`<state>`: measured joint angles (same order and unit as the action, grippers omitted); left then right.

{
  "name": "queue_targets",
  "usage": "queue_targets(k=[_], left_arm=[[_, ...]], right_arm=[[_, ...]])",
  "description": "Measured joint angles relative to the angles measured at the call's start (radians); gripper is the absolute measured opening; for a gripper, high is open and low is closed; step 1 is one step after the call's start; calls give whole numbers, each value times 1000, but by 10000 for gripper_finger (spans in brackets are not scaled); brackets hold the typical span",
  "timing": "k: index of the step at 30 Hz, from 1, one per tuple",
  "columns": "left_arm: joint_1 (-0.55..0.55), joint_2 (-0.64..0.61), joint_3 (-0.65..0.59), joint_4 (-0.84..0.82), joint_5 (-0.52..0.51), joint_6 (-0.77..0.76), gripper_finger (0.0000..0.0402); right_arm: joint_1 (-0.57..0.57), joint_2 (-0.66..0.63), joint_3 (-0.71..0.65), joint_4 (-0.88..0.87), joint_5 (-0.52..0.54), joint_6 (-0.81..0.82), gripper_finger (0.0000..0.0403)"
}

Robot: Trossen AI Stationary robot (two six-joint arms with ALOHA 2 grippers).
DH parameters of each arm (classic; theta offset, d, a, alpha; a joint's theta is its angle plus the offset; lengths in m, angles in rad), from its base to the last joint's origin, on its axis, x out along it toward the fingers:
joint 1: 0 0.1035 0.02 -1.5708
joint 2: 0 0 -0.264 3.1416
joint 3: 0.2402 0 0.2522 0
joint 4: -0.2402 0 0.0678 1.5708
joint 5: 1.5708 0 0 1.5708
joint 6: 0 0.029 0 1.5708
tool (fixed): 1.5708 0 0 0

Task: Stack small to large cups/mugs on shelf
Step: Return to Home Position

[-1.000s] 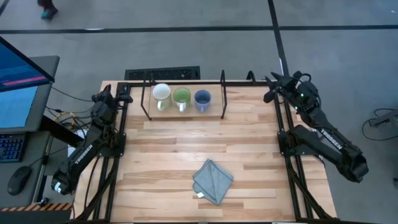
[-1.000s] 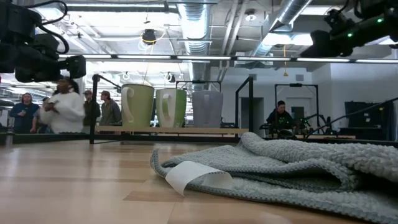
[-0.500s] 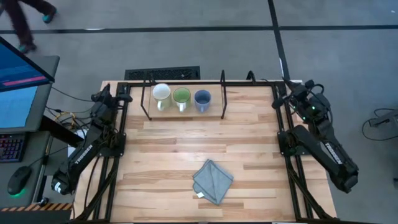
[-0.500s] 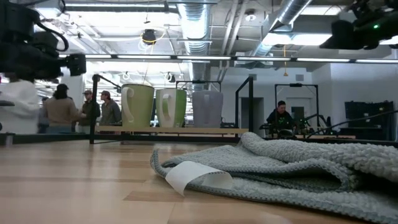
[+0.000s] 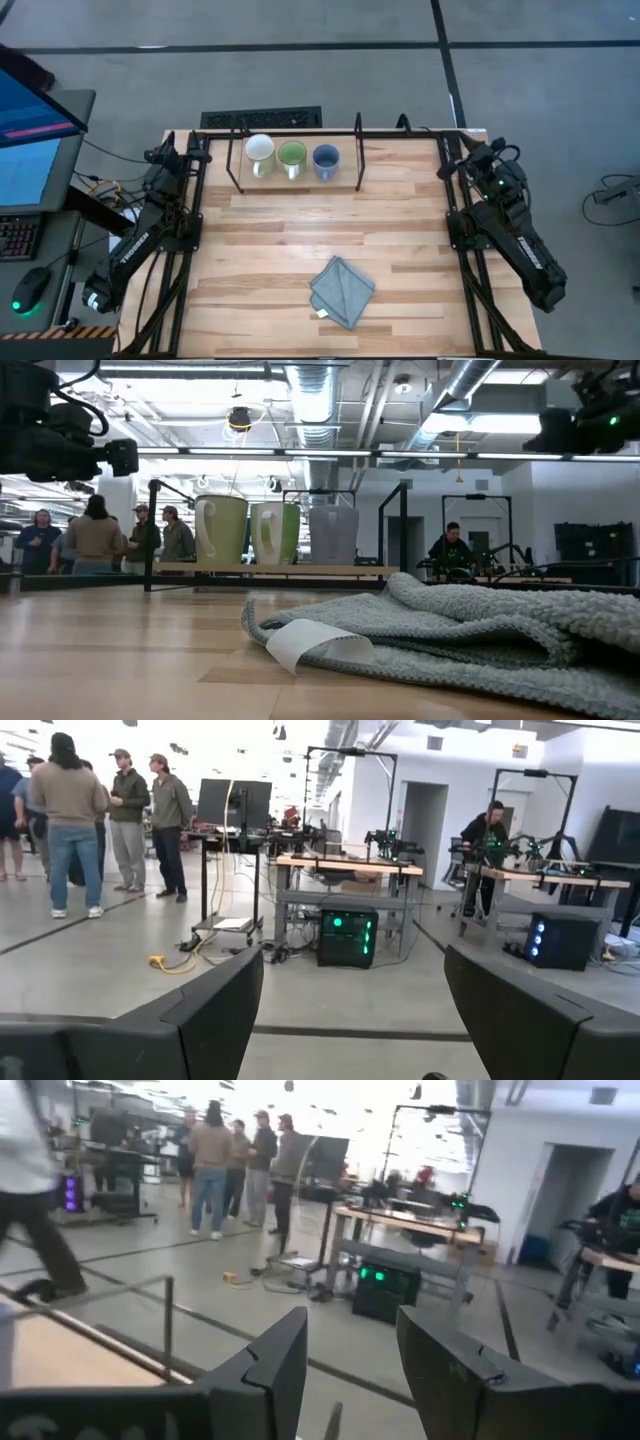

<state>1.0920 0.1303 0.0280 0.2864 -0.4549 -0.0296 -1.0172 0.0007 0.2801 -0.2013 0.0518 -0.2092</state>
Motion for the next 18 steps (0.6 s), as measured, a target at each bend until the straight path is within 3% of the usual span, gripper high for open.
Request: queue_targets(k=[7,18], left_arm=[[0,0,-1,-19,-2,18,304],[0,0,-1,-32,-2,18,304]], right_arm=[[0,1,-129,121,13,17,177],[0,1,-222,148,13,61,176]])
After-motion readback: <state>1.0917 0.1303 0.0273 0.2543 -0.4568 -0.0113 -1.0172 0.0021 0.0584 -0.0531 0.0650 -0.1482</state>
